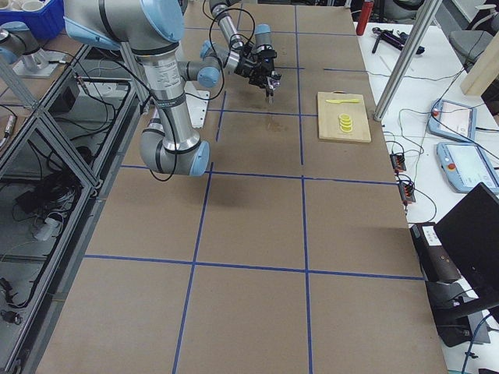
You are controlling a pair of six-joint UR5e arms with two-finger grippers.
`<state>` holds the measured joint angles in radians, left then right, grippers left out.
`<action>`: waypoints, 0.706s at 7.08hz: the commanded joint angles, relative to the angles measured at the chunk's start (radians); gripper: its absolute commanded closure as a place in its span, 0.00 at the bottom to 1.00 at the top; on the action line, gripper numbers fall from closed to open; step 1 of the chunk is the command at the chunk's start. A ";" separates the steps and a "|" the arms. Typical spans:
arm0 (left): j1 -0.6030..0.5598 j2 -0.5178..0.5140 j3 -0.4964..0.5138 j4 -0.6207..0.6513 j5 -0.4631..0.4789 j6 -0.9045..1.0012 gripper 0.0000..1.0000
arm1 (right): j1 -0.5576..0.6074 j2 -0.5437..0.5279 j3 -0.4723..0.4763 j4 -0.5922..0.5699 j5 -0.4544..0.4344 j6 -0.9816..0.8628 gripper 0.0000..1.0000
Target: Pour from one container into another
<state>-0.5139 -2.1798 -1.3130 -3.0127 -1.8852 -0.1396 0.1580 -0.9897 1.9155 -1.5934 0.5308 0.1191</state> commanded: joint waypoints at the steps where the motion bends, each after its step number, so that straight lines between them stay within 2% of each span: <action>1: 0.000 0.000 0.000 0.000 0.000 0.000 1.00 | 0.000 0.000 -0.001 0.000 0.000 -0.001 1.00; 5: -0.002 0.000 0.000 -0.002 0.000 0.000 1.00 | 0.000 0.022 0.017 0.016 0.006 0.019 1.00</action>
<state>-0.5143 -2.1798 -1.3131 -3.0131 -1.8852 -0.1396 0.1580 -0.9785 1.9233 -1.5843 0.5335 0.1241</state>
